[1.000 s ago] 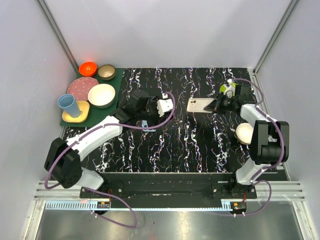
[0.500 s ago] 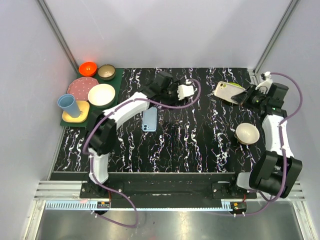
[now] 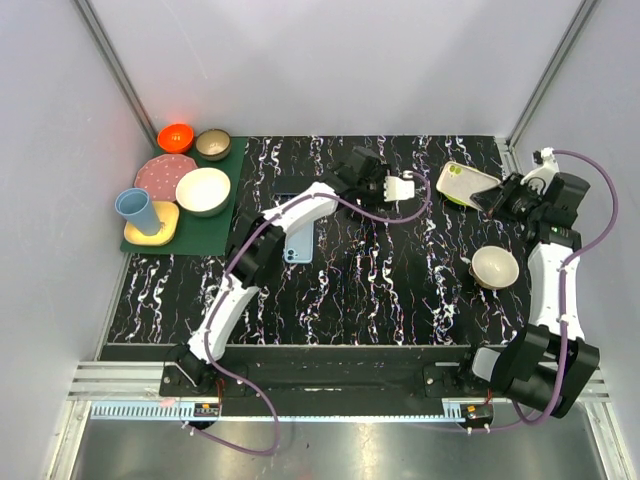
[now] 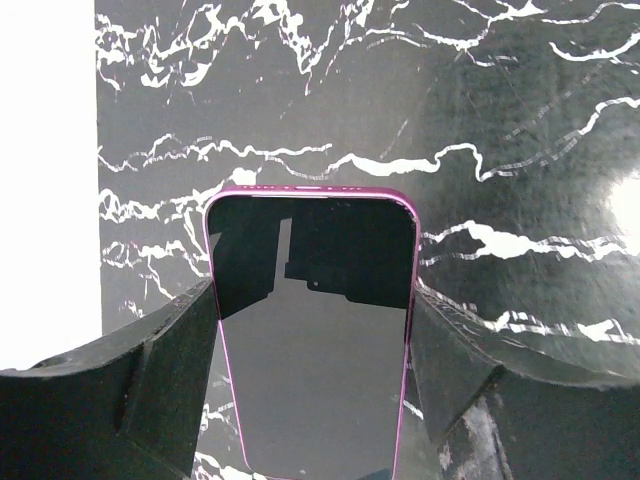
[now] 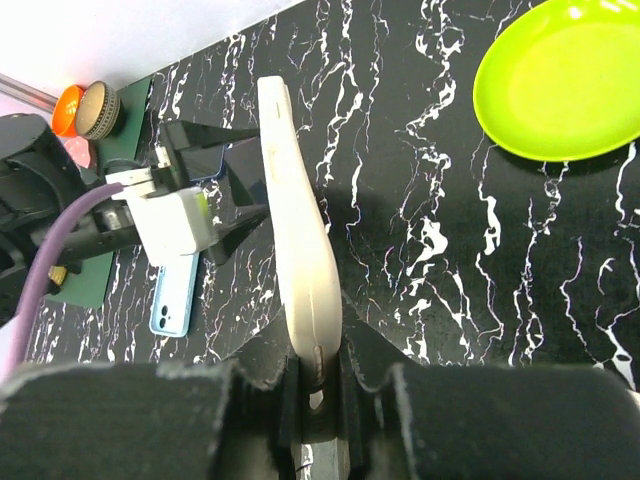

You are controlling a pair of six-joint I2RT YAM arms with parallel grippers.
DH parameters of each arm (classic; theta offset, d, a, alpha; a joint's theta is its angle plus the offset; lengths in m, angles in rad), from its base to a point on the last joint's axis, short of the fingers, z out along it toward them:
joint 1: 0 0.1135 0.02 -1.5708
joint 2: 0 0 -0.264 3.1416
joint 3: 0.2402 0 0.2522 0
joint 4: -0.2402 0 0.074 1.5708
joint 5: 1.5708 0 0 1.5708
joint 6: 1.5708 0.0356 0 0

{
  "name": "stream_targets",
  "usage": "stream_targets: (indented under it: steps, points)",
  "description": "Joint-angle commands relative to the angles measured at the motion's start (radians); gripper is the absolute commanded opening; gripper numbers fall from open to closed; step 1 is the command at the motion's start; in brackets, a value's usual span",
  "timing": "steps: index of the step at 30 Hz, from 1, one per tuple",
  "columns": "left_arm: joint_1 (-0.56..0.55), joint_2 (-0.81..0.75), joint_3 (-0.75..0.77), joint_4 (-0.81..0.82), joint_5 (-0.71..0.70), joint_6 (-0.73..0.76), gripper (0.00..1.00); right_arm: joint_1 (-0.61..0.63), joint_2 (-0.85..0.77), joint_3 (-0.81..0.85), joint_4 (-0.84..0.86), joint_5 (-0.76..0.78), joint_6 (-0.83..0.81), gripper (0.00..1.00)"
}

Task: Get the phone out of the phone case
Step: Place the phone at the center of the board.

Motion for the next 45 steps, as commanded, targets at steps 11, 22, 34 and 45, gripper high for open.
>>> stream_targets:
  steps: [11, 22, 34, 45]
  points:
    - [-0.032, 0.247, 0.231, 0.303, -0.215, 0.17, 0.0, -0.017, -0.067, -0.057, 0.097, -0.081, 0.053, 0.0]
    - [-0.031, 0.278, 0.217, 0.386, -0.255, 0.181, 0.53, -0.03, -0.089, -0.071, 0.126, -0.114, 0.081, 0.0]
    - [-0.032, 0.22, 0.11, 0.426, -0.253, 0.171, 0.99, -0.036, -0.094, -0.074, 0.137, -0.137, 0.095, 0.0]
    - [-0.025, 0.125, 0.01, 0.374, -0.285, 0.184, 0.99, -0.042, -0.087, -0.075, 0.137, -0.154, 0.102, 0.0]
